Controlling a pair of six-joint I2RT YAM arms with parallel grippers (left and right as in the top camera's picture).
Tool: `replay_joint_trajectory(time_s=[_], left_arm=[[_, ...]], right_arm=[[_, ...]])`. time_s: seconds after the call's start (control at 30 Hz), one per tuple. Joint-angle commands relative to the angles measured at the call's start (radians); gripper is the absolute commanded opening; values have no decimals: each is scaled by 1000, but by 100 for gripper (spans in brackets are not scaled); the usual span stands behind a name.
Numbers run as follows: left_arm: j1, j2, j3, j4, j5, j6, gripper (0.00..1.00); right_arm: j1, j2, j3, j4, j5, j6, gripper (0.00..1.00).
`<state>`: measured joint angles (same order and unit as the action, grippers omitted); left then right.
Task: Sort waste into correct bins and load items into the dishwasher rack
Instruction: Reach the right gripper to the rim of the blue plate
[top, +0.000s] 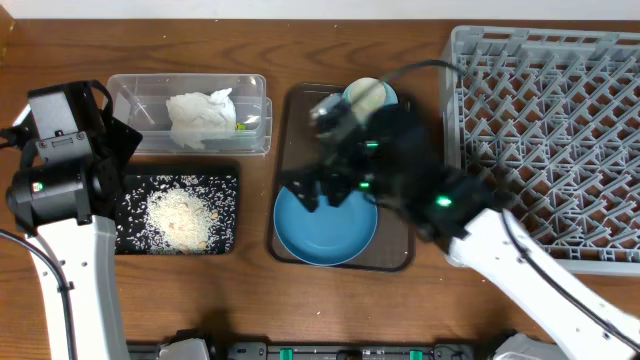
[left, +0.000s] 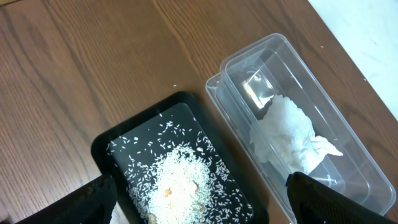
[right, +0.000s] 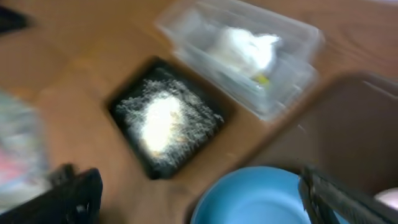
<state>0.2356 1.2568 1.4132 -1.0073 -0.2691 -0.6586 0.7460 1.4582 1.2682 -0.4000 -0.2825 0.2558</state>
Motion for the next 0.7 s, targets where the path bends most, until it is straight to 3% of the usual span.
replay_joint_trajectory(time_s=[0.0, 0.2, 0.67], left_arm=[[5, 4, -3, -2, -20, -13, 90], [5, 4, -3, -2, -20, -13, 90], [5, 4, -3, -2, -20, -13, 90]], right_arm=[[39, 130, 178, -145, 267, 14, 99], [108, 385, 422, -444, 319, 6, 99], [269, 605, 444, -580, 248, 6, 99]])
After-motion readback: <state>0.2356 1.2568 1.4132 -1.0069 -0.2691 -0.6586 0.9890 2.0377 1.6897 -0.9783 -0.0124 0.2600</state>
